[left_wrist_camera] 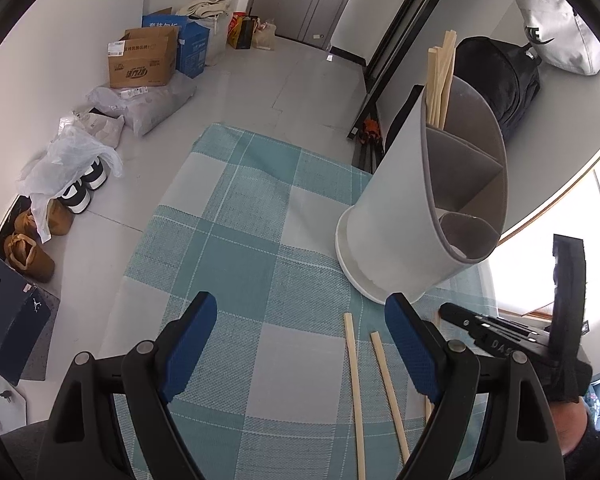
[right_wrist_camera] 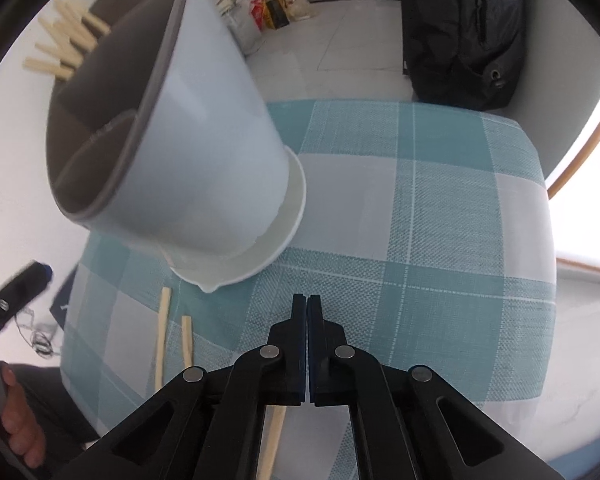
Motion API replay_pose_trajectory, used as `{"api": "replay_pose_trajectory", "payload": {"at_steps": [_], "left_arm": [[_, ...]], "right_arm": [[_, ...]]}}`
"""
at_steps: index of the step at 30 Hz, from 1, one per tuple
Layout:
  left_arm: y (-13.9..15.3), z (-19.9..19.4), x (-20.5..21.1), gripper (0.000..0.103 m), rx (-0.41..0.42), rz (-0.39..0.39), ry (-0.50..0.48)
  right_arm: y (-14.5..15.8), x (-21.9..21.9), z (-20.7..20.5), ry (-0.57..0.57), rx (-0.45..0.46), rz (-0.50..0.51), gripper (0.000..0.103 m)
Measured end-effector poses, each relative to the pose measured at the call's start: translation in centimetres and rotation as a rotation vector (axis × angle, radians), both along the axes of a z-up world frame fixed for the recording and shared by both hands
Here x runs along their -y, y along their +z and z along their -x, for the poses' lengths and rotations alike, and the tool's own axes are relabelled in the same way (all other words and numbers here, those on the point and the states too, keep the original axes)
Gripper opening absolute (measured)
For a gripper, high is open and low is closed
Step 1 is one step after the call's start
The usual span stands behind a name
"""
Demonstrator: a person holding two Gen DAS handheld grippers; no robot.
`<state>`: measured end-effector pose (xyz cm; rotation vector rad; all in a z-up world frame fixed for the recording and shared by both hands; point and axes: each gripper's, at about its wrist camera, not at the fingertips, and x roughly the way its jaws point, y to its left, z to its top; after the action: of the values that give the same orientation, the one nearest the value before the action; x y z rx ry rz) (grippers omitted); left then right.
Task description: Organize utensils
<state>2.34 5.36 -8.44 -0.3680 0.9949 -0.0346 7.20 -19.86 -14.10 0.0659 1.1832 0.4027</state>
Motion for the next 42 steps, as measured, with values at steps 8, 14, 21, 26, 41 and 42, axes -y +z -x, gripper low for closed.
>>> {"api": "replay_pose_trajectory", "payload": {"at_steps": [8, 14, 21, 26, 41, 42], "left_arm": [[-0.6, 0.0, 0.3, 0.083, -0.026, -0.006, -0.004], [-0.8, 0.2, 0.1, 0.083, -0.038, 0.002, 0.002], [-1.1, 0.0, 0.0, 0.083, -0.047, 0.0, 0.004], [-1.3, -0.1, 0.1, 0.083, -0.049, -0.009, 0.004], [-2.6, -0.1, 1.6, 0.083, -0.111, -0.038, -0.073], [-2.7, -0.1, 1.8, 0.083, -0.119, -0.036, -0.075]], "right_arm": [[-0.6, 1.4, 0.2, -0.027, -0.057, -0.061, 0.003], [-0.3, 0.0, 0.3, 0.024, -0.04, -0.036, 0.019], [-0.8, -1.7, 0.5, 0.043, -0.025, 0.074, 0.028], [-0.8, -2.4, 0.6, 0.023, 0.017, 0.132, 0.009], [2.3, 3.2, -1.0, -0.164, 0.05, -0.243, 0.006], [2.6, 3.9, -1.0, -0.183, 0.056, -0.28, 0.006]]}}
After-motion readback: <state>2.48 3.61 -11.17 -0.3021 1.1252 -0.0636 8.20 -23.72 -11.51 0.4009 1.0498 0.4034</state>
